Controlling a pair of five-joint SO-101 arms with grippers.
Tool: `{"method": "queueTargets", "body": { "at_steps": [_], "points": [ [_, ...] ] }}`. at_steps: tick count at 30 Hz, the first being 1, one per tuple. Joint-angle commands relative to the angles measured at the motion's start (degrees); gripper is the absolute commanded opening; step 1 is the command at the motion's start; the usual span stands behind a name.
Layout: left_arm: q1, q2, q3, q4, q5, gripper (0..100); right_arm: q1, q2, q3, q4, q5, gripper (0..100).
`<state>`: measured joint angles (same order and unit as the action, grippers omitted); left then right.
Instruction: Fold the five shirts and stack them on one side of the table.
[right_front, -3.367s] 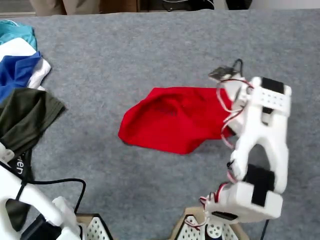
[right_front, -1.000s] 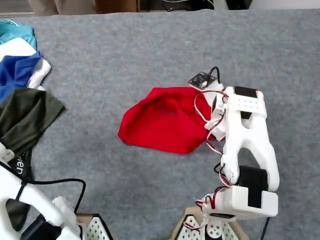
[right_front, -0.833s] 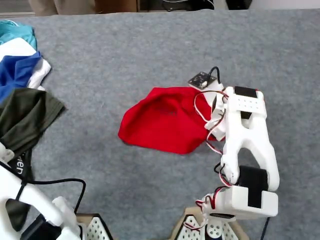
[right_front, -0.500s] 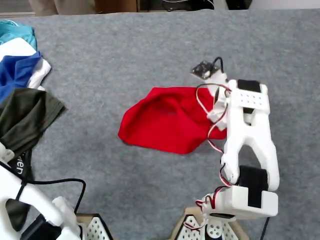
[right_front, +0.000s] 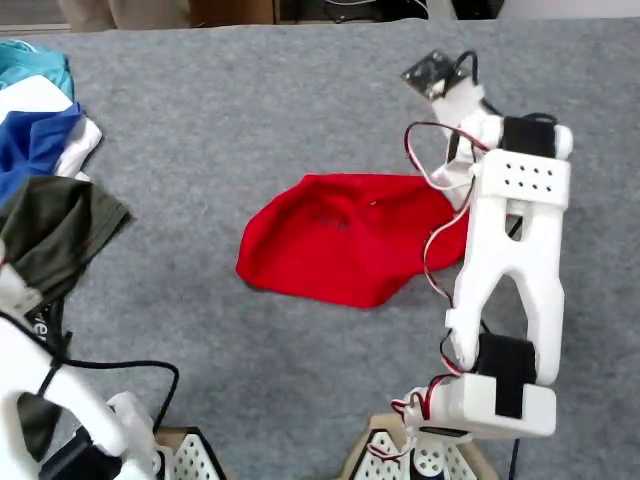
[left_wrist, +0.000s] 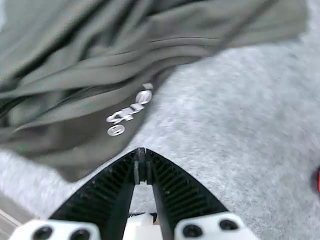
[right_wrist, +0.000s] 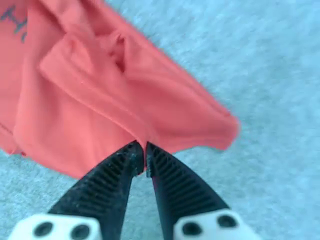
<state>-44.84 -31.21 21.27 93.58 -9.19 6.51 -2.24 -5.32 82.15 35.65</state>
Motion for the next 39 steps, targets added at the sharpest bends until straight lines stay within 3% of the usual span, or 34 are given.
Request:
{"method": "queueTargets", "body": {
  "at_steps": [1, 7, 13, 16, 21, 29, 39],
  "points": [
    [11.34, 0.22, 0.35, -1.85, 3.60, 2, 0.57, -5.14, -4.53, 0.26, -0.70, 0.5],
    [26.37, 3.47, 3.16, -11.87, 12.84, 4, 0.84, -5.93, -4.35, -3.60, -0.79, 0.5],
    [32.88, 11.12, 3.43, -15.03, 25.14, 30, 2.24, -5.93, -1.54, -11.60, -4.31, 0.5],
    [38.15, 14.37, 3.34, -15.30, 30.59, 33, 3.91, -5.85, 2.07, -15.65, -4.92, 0.5],
    [48.53, 19.91, 1.49, -16.97, 31.21, 33, 6.46, -5.85, 11.03, -25.32, -7.74, 0.5],
    [56.00, 31.25, 2.29, -23.03, 31.21, 33, 8.04, -5.85, 25.63, -47.03, -16.09, 0.5],
    [58.55, 38.46, 2.11, -26.46, 31.21, 33, 8.04, -5.85, 26.15, -47.91, -16.00, 0.5]
  ]
}}
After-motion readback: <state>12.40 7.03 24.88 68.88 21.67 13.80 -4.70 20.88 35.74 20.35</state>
